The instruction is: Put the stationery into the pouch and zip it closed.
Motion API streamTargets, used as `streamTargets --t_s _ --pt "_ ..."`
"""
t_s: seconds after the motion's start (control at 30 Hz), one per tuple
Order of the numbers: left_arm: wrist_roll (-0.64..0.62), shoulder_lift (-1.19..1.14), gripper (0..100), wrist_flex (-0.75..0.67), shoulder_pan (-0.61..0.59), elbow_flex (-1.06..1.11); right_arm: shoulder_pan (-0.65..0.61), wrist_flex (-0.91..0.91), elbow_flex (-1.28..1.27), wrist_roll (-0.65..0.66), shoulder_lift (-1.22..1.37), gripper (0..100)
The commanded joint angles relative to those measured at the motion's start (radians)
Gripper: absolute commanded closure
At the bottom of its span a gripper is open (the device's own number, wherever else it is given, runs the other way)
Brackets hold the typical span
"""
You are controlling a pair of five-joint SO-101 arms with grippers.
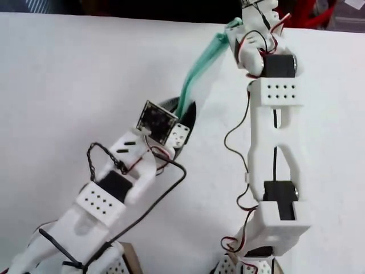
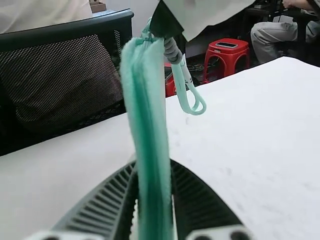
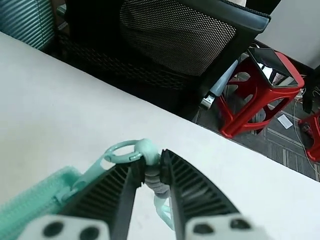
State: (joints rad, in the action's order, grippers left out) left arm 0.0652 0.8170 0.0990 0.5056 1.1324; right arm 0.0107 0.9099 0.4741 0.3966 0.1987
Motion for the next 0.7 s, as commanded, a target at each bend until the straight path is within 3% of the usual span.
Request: streamTargets --t_s 0.0,0.13,0.27,0.33,0.67 --pt "-0.008 0.012 98 0.005 0.028 0.011 0.128 0.001 0.086 -0.015 0.002 97.9" --pt "-0.008 0.012 98 0.005 0.022 0.011 0.127 0.03 0.087 -0.046 -0.005 95.6" --pt "-0.008 0.012 98 0.003 0.021 0.009 0.131 0.22 0.164 -0.281 -0.124 71.1" --pt "-0.008 0.012 97 0.003 0.021 0.009 0.127 0.3 0.213 -0.288 -0.208 63.2" --pt "-0.006 0.01 97 0.005 0.013 0.008 0.171 0.588 0.204 -0.207 -0.499 70.0"
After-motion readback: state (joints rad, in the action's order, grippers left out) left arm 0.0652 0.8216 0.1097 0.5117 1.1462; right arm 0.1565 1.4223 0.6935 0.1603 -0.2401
